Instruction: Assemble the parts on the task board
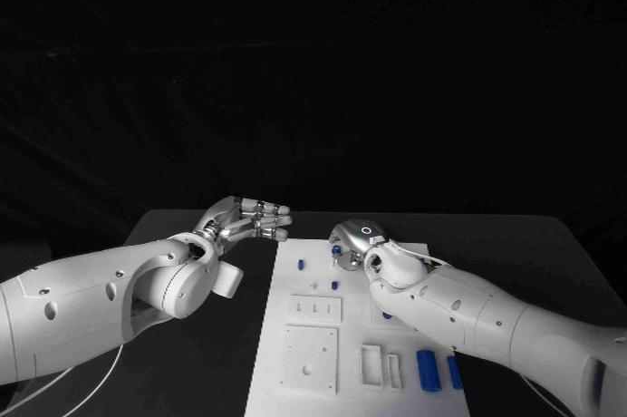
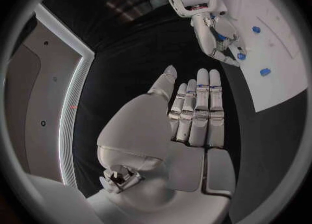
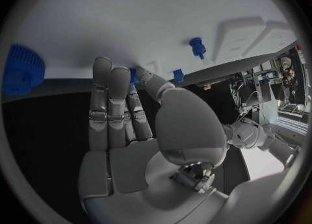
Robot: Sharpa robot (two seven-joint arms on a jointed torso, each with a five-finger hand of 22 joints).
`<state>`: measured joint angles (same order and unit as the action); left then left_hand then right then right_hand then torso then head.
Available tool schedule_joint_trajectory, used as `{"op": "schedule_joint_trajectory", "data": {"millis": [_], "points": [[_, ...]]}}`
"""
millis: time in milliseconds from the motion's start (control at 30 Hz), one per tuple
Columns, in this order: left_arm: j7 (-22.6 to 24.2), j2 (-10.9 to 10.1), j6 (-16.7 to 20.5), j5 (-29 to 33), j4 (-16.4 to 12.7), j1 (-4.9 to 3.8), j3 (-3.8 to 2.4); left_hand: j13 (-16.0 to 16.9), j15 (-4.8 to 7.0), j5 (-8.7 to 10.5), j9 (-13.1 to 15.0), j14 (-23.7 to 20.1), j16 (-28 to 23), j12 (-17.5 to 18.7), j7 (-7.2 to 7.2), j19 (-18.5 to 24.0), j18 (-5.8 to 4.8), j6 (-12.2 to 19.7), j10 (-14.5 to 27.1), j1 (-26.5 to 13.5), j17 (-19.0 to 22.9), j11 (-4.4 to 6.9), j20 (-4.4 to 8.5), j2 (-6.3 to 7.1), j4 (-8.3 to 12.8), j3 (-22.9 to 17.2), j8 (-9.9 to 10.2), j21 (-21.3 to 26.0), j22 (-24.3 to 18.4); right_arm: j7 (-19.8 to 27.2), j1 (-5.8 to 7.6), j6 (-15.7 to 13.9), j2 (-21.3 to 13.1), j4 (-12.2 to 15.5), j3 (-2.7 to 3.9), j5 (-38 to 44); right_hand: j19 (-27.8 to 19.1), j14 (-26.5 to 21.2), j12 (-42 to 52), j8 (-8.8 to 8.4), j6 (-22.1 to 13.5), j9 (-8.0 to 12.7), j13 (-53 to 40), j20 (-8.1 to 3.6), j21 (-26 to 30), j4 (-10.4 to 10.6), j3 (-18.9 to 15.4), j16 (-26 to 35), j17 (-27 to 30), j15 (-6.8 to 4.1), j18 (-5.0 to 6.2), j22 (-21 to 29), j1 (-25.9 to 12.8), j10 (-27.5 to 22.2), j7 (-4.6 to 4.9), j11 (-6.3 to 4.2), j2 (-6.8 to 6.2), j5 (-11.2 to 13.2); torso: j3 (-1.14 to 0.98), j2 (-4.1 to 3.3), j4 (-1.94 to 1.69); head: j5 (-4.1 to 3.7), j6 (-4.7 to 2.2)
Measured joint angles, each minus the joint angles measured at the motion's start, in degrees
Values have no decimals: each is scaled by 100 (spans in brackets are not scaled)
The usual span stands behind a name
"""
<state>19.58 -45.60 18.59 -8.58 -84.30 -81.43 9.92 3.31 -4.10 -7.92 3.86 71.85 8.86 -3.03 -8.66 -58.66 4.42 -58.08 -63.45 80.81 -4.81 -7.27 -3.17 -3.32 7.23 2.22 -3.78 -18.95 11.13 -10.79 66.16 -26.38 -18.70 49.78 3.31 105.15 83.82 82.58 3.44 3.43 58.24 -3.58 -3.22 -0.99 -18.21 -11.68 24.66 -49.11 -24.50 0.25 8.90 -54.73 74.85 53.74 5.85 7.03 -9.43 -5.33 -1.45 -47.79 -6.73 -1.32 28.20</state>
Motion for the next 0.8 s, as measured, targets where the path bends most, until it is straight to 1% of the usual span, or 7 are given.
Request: {"op": "schedule_joint_trajectory", "data": {"millis": [133, 233, 400, 533, 667, 733, 800], "points": [[-5, -3, 0, -1, 20, -3, 0, 0, 0, 0, 0, 0, 0, 0, -20, 0, 0, 20, 20, 0, 5, -20, 0, 0, 0, 0, 0, 0, 0, 46, -4, -38, -57, 66, 23, -118, 0, 0, 0, 0, -69, 0, 5, 0, 137, 277, -399, 36, -21, 0, 8, 151, 119, -51, -52, 13, -38, -148, 0, -1, -3, -12, -10], [-7, -14, 0, -1, 42, -7, 0, 0, 0, 0, 0, 0, 0, 0, -21, 0, 0, 20, 20, 0, 6, -20, 0, 0, 0, 0, 0, 0, 0, 83, -10, -53, -142, 199, 101, -219, 0, 1, 0, 0, -69, 0, 5, 0, 146, 360, -528, 36, -42, -1, 10, 185, 119, 35, -52, -8, -38, -225, -1, -1, 0, -17, -12], [-10, -37, 1, -1, 78, -13, 0, 0, 0, 0, 0, 0, 0, 0, -21, 0, 0, 20, 20, 0, 5, -20, 0, 0, 0, 0, 0, 0, 0, 130, 22, -70, -376, 572, 324, -375, 0, 2, 0, 0, -34, 0, -2, 0, 158, 327, -610, 36, -64, -2, 10, 195, 116, 440, -18, -43, -35, -266, -3, 4, 19, -24, -25], [-12, -58, 1, -2, 98, -18, 0, 0, 0, 0, 0, 0, 0, 0, -21, 0, 0, 20, 20, 0, 5, -20, 0, 0, 0, 0, 0, 0, 1, 144, 71, -60, -674, 942, 546, -493, 13, 32, 0, 0, 49, 0, -4, -14, 154, 196, -697, 36, -93, -31, 10, 182, -21, 759, 64, -132, 102, -333, -7, 14, 48, -31, -38], [-12, -76, 1, -2, 123, -20, 0, 4, 0, 0, 0, 0, 0, 0, -21, 0, 0, 20, 20, 0, 5, -21, 0, 0, 0, 0, 0, 0, -14, 146, 102, -12, -979, 1232, 704, -604, 19, 19, 0, 0, 90, -1, -4, -46, 123, 89, -784, -2, -120, -49, 9, 144, -152, 991, 100, -182, 181, -400, -16, 24, 85, -38, -45], [-13, -88, 1, -2, 137, -20, 1, 5, 0, 0, 0, 0, 0, 0, -21, 0, 0, 20, 20, 0, 5, -20, 0, 0, 0, 0, 0, 0, -14, 145, 116, 55, -1170, 1371, 771, -683, 20, 28, 0, 0, 175, -1, -11, -89, 96, 53, -776, -27, -138, -117, 3, 132, -201, 1205, 80, -234, 234, -427, -21, 30, 109, -42, -50], [-13, -97, 1, -2, 156, -21, 1, 5, 0, 0, 0, 0, 0, 0, -21, 0, 0, 20, 20, 0, 5, -21, 0, 0, 0, 0, 0, 0, -13, 145, 134, 150, -1346, 1458, 826, -769, 21, 28, 30, 0, 187, -1, -53, -213, 67, 17, -739, -59, -174, -263, -32, 105, -277, 1821, 58, -411, 266, -468, -29, 35, 135, -42, -58]]}}
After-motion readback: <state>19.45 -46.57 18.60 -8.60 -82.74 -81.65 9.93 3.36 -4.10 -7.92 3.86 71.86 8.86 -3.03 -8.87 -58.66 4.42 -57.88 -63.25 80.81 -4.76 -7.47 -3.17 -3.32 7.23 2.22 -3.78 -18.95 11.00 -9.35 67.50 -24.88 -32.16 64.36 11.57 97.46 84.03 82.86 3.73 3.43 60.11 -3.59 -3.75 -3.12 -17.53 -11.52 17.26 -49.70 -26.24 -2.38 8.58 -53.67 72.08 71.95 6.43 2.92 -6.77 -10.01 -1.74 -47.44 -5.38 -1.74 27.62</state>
